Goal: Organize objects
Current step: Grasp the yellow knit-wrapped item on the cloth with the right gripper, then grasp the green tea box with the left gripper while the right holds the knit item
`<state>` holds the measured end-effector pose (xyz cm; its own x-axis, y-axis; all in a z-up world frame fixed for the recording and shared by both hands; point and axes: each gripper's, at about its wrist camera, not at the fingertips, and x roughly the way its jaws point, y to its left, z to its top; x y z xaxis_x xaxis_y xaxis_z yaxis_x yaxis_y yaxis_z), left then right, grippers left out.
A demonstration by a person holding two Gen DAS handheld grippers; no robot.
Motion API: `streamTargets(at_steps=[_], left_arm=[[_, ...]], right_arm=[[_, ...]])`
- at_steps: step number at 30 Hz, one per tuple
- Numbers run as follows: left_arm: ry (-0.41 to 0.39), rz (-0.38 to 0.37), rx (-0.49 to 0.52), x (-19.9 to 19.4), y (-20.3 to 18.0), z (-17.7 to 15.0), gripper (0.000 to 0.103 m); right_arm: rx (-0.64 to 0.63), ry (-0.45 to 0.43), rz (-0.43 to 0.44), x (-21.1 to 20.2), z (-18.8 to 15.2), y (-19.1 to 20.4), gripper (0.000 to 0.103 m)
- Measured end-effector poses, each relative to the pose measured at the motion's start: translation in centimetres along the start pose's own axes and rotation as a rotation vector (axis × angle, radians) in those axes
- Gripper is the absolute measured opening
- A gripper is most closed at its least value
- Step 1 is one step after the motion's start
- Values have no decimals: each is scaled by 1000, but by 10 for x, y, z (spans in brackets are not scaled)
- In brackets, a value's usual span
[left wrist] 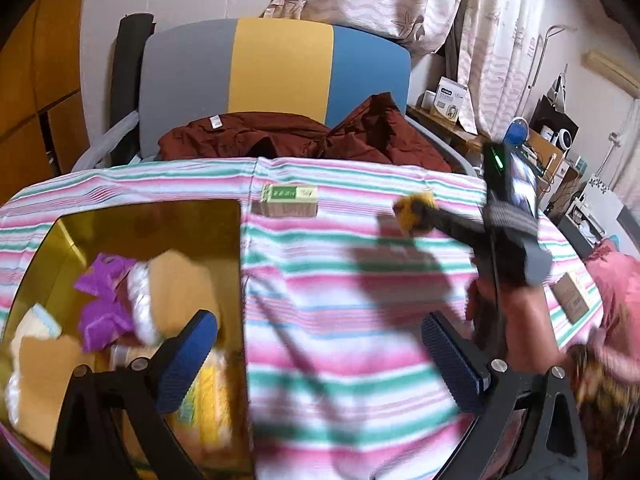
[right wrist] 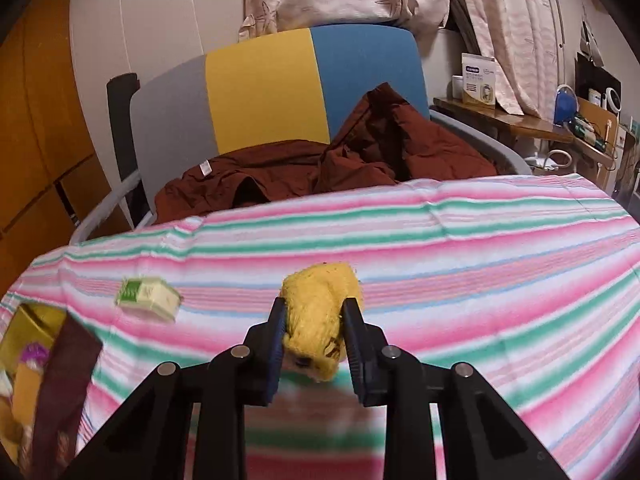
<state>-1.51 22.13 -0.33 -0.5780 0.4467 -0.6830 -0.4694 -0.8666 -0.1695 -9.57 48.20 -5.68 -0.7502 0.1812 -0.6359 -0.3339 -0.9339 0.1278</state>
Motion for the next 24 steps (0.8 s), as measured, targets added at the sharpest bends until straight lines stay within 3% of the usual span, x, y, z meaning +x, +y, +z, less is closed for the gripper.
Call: streamTargets(at_steps=[11, 16, 20, 24], left_arm=[[64, 15, -91, 65, -10, 67, 103], [125, 50, -208, 113, -5, 94, 103], [195, 75, -361, 152, 9, 104, 103], [235, 112, -421, 176, 14, 111, 103]], right_arm=[[70, -22, -58, -23, -30, -27, 27], [22, -57, -75, -27, -33, -18, 27], [74, -62, -80, -27, -35, -29, 27], [117, -81, -74, -30, -38, -37, 27]])
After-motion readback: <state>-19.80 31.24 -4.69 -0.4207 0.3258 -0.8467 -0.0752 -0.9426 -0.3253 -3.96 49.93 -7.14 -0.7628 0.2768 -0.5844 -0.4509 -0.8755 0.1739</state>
